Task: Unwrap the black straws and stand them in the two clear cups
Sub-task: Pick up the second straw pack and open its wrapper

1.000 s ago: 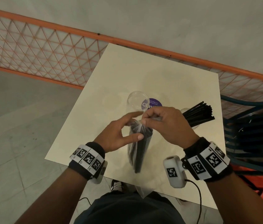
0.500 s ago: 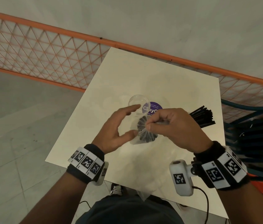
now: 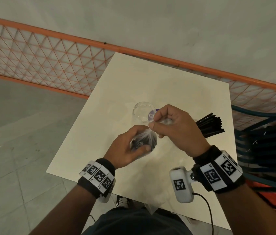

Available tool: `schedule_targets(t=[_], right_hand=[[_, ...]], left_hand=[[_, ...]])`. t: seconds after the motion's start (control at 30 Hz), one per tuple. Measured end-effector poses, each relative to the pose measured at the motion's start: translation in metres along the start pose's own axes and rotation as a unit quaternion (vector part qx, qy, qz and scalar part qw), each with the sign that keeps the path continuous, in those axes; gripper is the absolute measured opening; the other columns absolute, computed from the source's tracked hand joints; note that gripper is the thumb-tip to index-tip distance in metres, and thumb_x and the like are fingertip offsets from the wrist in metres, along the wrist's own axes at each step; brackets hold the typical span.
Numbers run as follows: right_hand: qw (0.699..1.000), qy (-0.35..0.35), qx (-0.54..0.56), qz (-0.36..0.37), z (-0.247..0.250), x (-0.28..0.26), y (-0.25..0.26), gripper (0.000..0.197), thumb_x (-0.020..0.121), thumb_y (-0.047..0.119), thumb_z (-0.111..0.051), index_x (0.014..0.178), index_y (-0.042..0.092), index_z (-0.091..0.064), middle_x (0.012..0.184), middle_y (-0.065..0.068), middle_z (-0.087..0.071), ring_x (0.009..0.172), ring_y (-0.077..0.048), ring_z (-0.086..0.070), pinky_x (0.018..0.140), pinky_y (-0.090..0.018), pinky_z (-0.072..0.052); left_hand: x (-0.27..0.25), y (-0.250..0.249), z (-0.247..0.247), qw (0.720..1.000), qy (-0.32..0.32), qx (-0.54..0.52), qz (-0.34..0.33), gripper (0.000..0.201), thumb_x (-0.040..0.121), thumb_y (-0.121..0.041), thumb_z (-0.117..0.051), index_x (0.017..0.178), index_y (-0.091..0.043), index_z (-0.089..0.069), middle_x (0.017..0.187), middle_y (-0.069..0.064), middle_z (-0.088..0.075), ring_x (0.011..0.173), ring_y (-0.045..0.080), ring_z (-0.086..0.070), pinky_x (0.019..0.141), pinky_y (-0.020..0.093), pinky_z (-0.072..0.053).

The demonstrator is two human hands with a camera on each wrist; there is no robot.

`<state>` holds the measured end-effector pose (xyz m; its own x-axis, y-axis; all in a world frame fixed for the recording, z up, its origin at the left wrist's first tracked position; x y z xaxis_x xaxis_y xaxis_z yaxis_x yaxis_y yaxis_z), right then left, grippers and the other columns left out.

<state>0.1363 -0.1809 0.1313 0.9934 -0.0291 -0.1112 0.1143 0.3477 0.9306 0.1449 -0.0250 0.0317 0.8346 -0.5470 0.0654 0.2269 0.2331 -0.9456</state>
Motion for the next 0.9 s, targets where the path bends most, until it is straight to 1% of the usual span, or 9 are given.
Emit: schedule_targets(t=[0.17,0.23,0.37,0.43,0.53,0.63,0.7,0.8,0.9], right_hand=[[0.995,0.037,0.088,-0.030,-0.018,0.001,-0.012,0.025,0.084,0.012,-0.074,0.105,0.008,-0.062,0.091,-0.010,-0.067,0.082,-0.022,-0.066,0.084,-0.059,-0.056],[0.991,0.050,0.112,-0.045,-0.021,0.001,-0.024,0.041,0.084,0.015,-0.074,0.122,0.014,-0.057,0.102,-0.004,-0.067,0.091,-0.018,-0.066,0.090,-0.050,-0.056],[0.993,0.091,-0.036,-0.064,-0.030,-0.002,-0.058,0.090,0.068,0.037,-0.086,0.142,0.036,-0.035,0.138,0.015,-0.050,0.120,-0.007,-0.052,0.097,-0.028,-0.047],[0.988,0.114,-0.063,-0.081,-0.045,-0.005,-0.078,0.092,0.065,0.040,-0.088,0.140,0.034,-0.035,0.137,0.013,-0.051,0.120,-0.006,-0.053,0.101,-0.031,-0.047],[0.988,0.102,-0.092,-0.066,-0.061,-0.006,-0.099,0.068,0.062,0.045,-0.088,0.117,0.032,-0.049,0.110,0.015,-0.064,0.102,-0.003,-0.062,0.096,-0.034,-0.053],[0.990,0.089,-0.092,-0.053,-0.066,-0.007,-0.106,0.060,0.061,0.039,-0.090,0.109,0.043,-0.053,0.102,0.025,-0.063,0.097,0.013,-0.058,0.088,-0.009,-0.047],[0.992,0.081,-0.094,-0.035,-0.069,-0.005,-0.110,0.061,0.059,0.043,-0.090,0.111,0.043,-0.056,0.105,0.023,-0.065,0.100,0.011,-0.059,0.087,-0.008,-0.044],[0.993,0.076,-0.077,-0.037,-0.075,-0.001,-0.122,0.076,0.054,0.052,-0.089,0.121,0.035,-0.057,0.114,0.016,-0.067,0.107,0.000,-0.061,0.094,-0.023,-0.049],[0.993,0.074,-0.060,-0.071,-0.079,0.000,-0.134,0.085,0.053,0.049,-0.092,0.125,0.035,-0.050,0.114,0.019,-0.067,0.103,0.005,-0.063,0.091,-0.021,-0.052]], left_hand=[[-0.001,0.027,-0.004,0.996,-0.031,0.033,0.074,0.068,0.067,-0.043,-0.088,0.121,-0.042,-0.045,0.111,-0.017,-0.069,0.100,0.001,-0.067,0.088,0.035,-0.057],[-0.002,0.038,-0.001,0.994,-0.052,0.007,0.094,0.068,0.065,-0.048,-0.085,0.122,-0.034,-0.050,0.111,-0.014,-0.070,0.100,0.003,-0.068,0.089,0.033,-0.057],[-0.005,0.053,0.004,0.991,-0.066,-0.020,0.114,0.084,0.059,-0.059,-0.080,0.131,-0.029,-0.049,0.119,-0.010,-0.069,0.106,0.005,-0.067,0.091,0.022,-0.054],[-0.008,0.060,-0.002,0.991,-0.057,-0.023,0.122,0.080,0.061,-0.058,-0.079,0.130,-0.030,-0.049,0.115,-0.013,-0.070,0.102,-0.002,-0.066,0.085,0.016,-0.052],[-0.014,0.062,-0.016,0.994,-0.022,0.027,0.108,0.066,0.071,-0.055,-0.074,0.128,-0.037,-0.043,0.104,-0.024,-0.065,0.090,-0.017,-0.062,0.072,0.006,-0.044],[-0.017,0.061,-0.024,0.994,-0.008,0.046,0.096,0.063,0.080,-0.049,-0.070,0.134,-0.037,-0.041,0.113,-0.033,-0.055,0.098,-0.026,-0.053,0.077,-0.001,-0.039],[-0.016,0.067,-0.025,0.993,-0.003,0.067,0.093,0.064,0.081,-0.052,-0.066,0.139,-0.030,-0.047,0.118,-0.025,-0.059,0.103,-0.018,-0.055,0.082,0.004,-0.040],[-0.013,0.076,-0.024,0.985,0.016,0.121,0.121,0.066,0.081,-0.051,-0.065,0.140,-0.026,-0.047,0.123,-0.008,-0.064,0.105,0.010,-0.064,0.083,0.024,-0.048],[-0.012,0.083,-0.024,0.974,0.038,0.146,0.169,0.058,0.082,-0.042,-0.073,0.132,-0.026,-0.050,0.117,-0.010,-0.064,0.102,0.017,-0.064,0.083,0.032,-0.051]])
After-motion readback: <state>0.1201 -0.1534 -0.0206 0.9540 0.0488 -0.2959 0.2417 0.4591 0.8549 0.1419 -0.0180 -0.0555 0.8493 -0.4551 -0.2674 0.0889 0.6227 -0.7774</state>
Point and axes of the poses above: each hand's wrist, its own x-axis towards the middle knuckle, its own z-axis out of the back of the hand, y = z × x, the point moved 6 cm from there along x, towards the middle knuckle
